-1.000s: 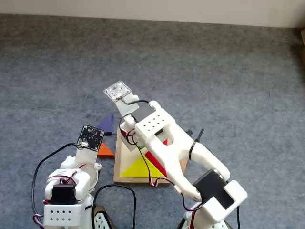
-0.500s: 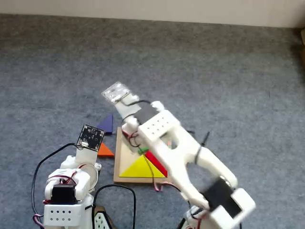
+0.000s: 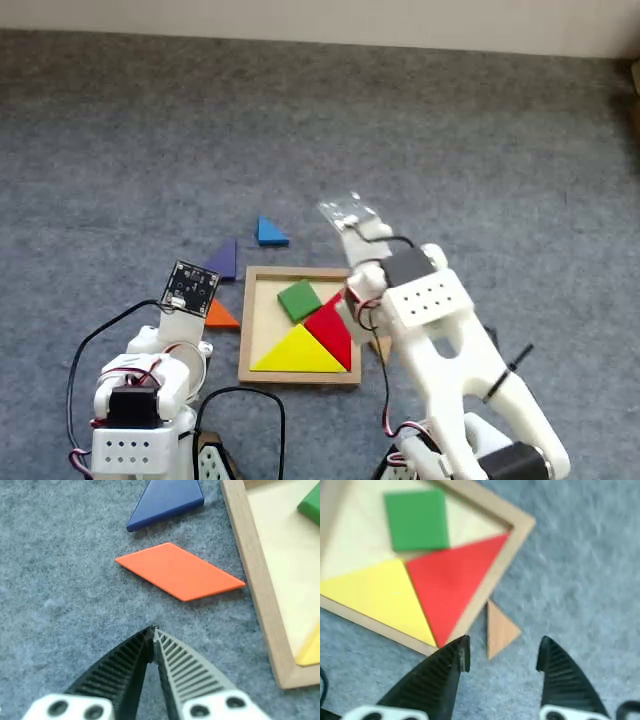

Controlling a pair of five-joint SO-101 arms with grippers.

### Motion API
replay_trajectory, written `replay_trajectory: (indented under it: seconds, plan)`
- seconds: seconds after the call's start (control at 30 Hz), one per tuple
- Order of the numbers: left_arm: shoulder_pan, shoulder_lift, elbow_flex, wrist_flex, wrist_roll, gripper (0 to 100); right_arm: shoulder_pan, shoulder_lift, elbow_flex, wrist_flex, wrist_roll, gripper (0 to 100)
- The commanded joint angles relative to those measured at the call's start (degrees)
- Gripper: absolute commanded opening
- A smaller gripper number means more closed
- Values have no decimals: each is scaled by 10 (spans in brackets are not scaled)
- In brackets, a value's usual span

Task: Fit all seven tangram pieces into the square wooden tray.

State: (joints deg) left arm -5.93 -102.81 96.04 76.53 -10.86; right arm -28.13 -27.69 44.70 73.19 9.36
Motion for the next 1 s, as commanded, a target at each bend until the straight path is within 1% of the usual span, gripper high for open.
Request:
replay_trajectory:
  seconds: [0.0,0.13,0.23,0.3,0.43,0.53,0.73,0.93,0.97]
  plan:
    - [9,-11,11,3,4,7,24,-25,44,-54,8,231]
    - [9,-11,11,3,4,7,23,-15,109,-135,8,231]
    - [9,-11,11,3,4,7,25,0,131,-167,19,231]
    - [9,-11,11,3,4,7,25,14,136,-175,38,231]
    - [9,-11,11,3,4,7,25,45,136,-175,43,231]
    - [9,-11,11,3,4,7,25,68,138,-202,44,231]
    - [9,-11,11,3,4,7,25,102,134,-210,44,168]
    - [9,-11,11,3,4,7,25,103,137,-211,45,155]
    - [9,-11,11,3,4,7,25,103,137,-211,45,139]
